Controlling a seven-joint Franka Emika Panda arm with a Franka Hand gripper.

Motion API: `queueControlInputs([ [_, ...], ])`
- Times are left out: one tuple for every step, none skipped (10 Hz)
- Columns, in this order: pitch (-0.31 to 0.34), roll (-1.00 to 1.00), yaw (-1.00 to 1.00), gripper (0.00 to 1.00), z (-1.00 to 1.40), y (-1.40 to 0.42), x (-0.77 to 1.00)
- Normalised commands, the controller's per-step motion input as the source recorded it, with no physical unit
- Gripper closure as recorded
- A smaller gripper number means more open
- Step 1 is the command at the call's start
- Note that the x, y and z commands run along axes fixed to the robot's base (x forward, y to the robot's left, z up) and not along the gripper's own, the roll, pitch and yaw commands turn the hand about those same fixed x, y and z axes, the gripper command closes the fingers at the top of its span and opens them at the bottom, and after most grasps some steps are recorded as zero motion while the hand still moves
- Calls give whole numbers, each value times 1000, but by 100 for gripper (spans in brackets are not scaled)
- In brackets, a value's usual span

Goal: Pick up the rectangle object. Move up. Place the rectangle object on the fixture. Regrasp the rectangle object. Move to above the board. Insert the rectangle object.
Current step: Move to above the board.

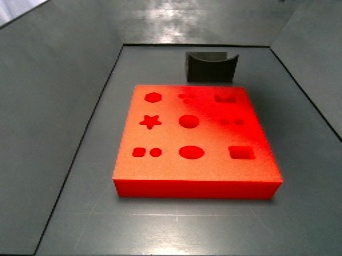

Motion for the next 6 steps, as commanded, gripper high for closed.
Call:
queueControlInputs([
  [33,-51,-45,100,874,-6,-82],
  [48,-59,-39,100,685,-5,-64],
  [64,-62,-26,100,497,-4,-52],
  [81,-62,-9,100,248,-9,-32],
  [-84,-1000,-114,100,138,-1000,-452],
  [-90,-1000,-111,100,130,-1000,-449],
])
